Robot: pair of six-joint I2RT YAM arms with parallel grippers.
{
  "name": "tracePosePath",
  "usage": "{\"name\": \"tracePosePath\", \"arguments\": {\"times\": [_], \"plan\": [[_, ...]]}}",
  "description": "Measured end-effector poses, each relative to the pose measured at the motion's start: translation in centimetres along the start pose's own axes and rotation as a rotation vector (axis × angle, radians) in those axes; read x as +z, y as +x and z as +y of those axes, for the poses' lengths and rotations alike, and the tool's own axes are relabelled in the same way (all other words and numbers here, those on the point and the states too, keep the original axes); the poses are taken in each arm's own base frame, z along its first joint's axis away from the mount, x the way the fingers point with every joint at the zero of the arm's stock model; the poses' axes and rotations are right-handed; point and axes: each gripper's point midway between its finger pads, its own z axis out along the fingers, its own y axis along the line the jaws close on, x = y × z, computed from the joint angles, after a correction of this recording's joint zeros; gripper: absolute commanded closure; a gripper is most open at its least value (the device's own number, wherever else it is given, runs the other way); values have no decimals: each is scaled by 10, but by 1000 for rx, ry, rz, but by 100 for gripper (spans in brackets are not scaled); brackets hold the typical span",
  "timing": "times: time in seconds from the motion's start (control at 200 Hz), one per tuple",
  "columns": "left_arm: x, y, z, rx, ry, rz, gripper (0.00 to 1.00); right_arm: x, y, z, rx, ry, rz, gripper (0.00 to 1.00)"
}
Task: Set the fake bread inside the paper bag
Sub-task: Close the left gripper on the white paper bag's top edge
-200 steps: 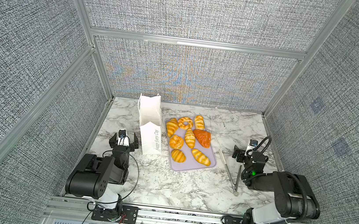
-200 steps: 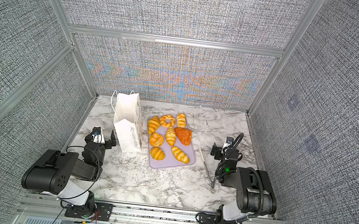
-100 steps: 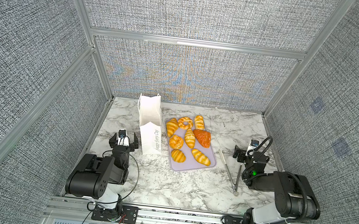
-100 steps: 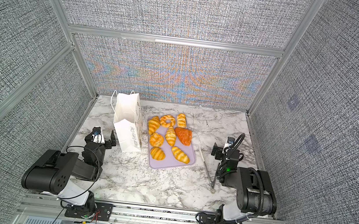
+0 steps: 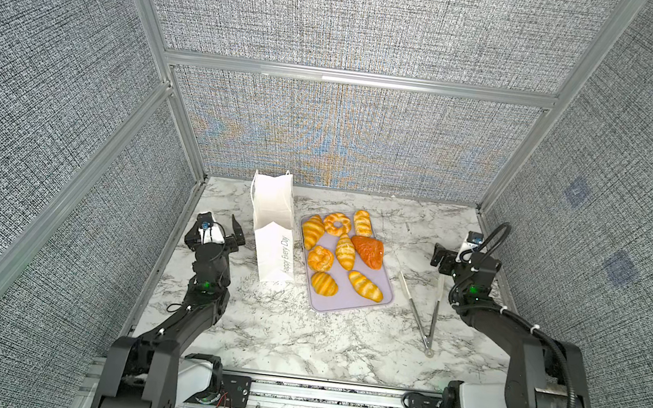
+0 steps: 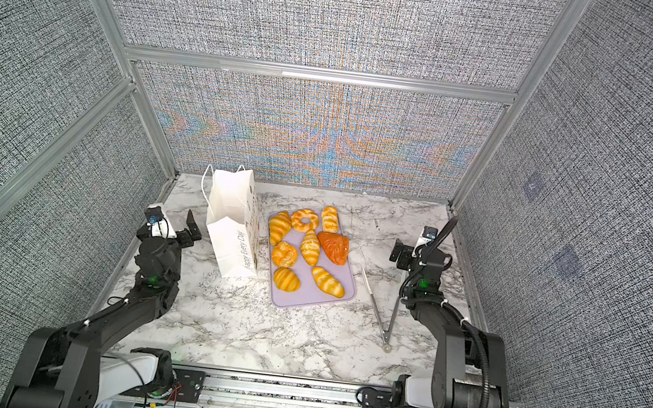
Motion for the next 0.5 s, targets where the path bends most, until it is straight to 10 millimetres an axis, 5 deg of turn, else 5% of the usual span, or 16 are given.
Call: {"name": "tracePosePath", "arguments": {"times": [0.145, 0.5], "plan": [[-7, -17, -3, -44, 11, 68, 1, 3, -14, 6, 91, -17, 77, 7], [-18, -91, -21, -9, 85, 169, 1, 1, 9, 18, 218, -18, 274, 11]]}}
